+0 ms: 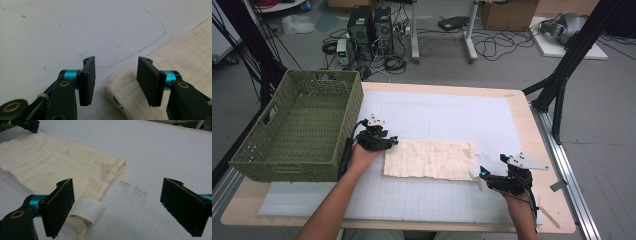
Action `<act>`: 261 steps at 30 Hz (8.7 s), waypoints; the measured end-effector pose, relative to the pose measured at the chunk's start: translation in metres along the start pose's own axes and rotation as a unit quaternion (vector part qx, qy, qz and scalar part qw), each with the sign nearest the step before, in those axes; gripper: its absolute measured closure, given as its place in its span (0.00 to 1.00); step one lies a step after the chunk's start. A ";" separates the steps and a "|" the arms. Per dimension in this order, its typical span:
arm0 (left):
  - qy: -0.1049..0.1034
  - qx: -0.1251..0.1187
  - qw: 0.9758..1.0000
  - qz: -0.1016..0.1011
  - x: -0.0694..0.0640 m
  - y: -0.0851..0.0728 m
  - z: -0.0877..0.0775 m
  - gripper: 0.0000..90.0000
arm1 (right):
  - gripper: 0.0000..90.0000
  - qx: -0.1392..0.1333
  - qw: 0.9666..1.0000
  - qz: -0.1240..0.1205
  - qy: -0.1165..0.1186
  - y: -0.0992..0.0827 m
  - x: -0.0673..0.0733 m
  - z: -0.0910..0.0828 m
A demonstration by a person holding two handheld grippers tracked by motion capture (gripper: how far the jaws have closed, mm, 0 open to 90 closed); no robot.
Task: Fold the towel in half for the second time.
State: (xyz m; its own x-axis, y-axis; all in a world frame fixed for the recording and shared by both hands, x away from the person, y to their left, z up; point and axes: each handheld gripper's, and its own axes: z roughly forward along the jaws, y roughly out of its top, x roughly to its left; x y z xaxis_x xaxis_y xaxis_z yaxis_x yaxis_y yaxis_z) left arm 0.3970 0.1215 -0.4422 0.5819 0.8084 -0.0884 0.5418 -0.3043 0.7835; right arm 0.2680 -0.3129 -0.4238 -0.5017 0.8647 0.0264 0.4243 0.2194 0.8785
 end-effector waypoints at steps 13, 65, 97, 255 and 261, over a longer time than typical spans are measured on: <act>-0.029 0.008 0.999 0.028 -0.002 -0.008 0.000 0.92 | 0.15 0.049 0.998 0.017 0.025 0.035 -0.017 0.051; -0.053 -0.120 0.991 0.022 -0.014 -0.006 -0.042 0.94 | 0.95 0.057 0.996 -0.037 0.051 0.044 -0.017 0.082; -0.092 -0.101 0.991 0.013 -0.027 -0.051 -0.060 0.81 | 0.95 0.021 0.989 -0.124 0.079 0.005 0.015 0.035; -0.056 -0.169 0.984 -0.025 -0.026 -0.038 -0.080 0.21 | 0.17 -0.019 0.999 0.016 -0.035 -0.012 -0.017 -0.028; -0.055 -0.168 0.984 -0.026 -0.026 -0.039 -0.081 0.21 | 0.17 -0.017 0.999 0.019 -0.036 -0.012 -0.017 -0.026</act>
State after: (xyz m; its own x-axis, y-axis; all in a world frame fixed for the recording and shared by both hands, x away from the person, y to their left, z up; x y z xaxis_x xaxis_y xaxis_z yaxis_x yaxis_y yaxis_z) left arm 0.3122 0.1529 -0.4205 0.6308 0.7533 -0.1862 0.3526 -0.0645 0.9336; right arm 0.2521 -0.3423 -0.4225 -0.4299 0.9025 0.0271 0.4154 0.1711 0.8934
